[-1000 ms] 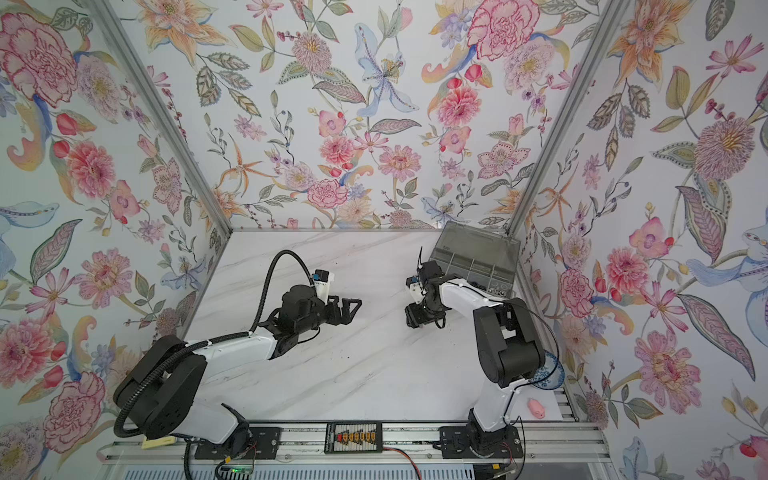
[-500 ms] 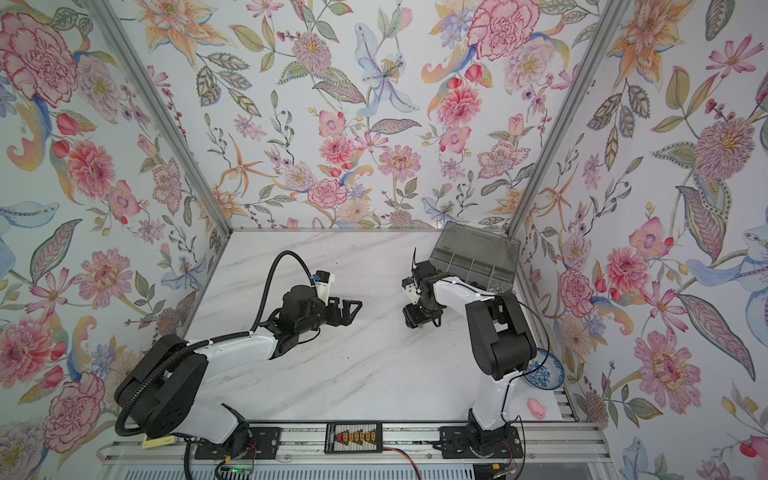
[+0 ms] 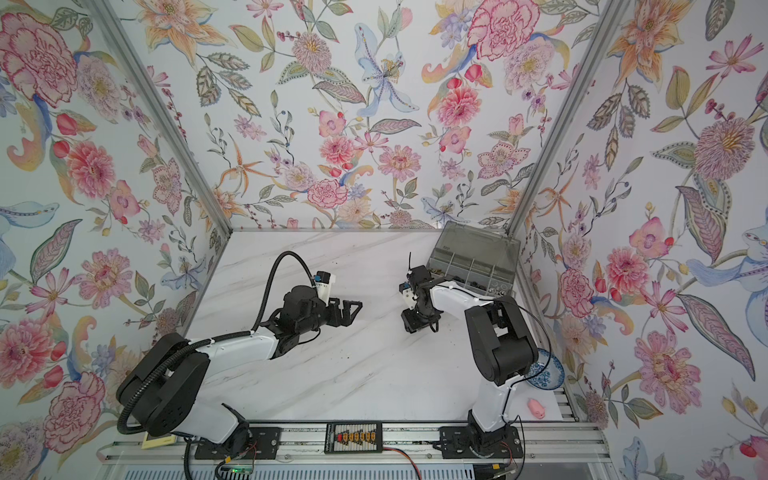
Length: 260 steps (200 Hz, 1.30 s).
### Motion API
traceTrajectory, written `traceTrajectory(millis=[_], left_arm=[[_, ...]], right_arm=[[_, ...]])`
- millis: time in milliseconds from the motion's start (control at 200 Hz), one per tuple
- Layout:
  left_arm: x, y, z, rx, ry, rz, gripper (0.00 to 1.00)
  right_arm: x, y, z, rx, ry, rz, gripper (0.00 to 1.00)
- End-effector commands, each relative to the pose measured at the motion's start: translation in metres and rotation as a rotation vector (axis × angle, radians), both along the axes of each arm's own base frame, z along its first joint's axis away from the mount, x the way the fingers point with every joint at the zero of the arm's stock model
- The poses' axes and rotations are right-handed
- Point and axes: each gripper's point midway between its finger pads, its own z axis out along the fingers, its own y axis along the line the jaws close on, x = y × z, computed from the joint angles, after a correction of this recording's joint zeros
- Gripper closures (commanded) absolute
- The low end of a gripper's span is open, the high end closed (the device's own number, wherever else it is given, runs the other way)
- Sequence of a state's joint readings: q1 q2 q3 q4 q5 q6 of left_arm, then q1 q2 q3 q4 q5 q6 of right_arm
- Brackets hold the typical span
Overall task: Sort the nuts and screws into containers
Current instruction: 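Lift the silver bolt with the right gripper and carry it over the box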
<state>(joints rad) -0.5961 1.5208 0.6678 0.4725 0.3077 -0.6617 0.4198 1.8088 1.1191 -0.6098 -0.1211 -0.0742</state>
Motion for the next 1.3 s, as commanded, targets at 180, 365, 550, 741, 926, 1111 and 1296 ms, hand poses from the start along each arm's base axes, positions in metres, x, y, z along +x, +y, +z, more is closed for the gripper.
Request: traceTrajectory(millis=[180,365,550,741,926,1111,1296], left_arm=[[-0.003,-0.005,-0.005,-0.007,0.008,-0.016,0.01],[-0.003,-0.005,-0.004,-0.006,0.003,-0.023,0.01],[-0.003,-0.005,-0.005,-0.005,0.006,-0.022,0.01],[-0.003,-0.005,-0.005,-0.006,0.006,-0.022,0.01],[-0.003,-0.006,-0.005,-0.011,0.003,-0.022,0.01],[-0.004,-0.006,-0.005,-0.01,0.002,-0.026,0.01],[-0.003,-0.006,-0.004,-0.009,0.001,-0.027,0.01]], right_arm=[[-0.032,-0.004,-0.012,-0.014,0.115,-0.04,0.53],[-0.033,-0.006,-0.018,-0.031,0.129,-0.054,0.68],[-0.032,-0.002,-0.012,0.003,0.13,-0.057,0.91],[-0.019,0.007,0.015,0.115,0.089,-0.067,0.97],[0.0,0.003,0.042,0.208,0.037,-0.109,0.98],[0.028,-0.022,0.075,0.255,-0.056,-0.206,0.98],[0.062,-0.077,0.11,0.243,-0.183,-0.372,0.98]])
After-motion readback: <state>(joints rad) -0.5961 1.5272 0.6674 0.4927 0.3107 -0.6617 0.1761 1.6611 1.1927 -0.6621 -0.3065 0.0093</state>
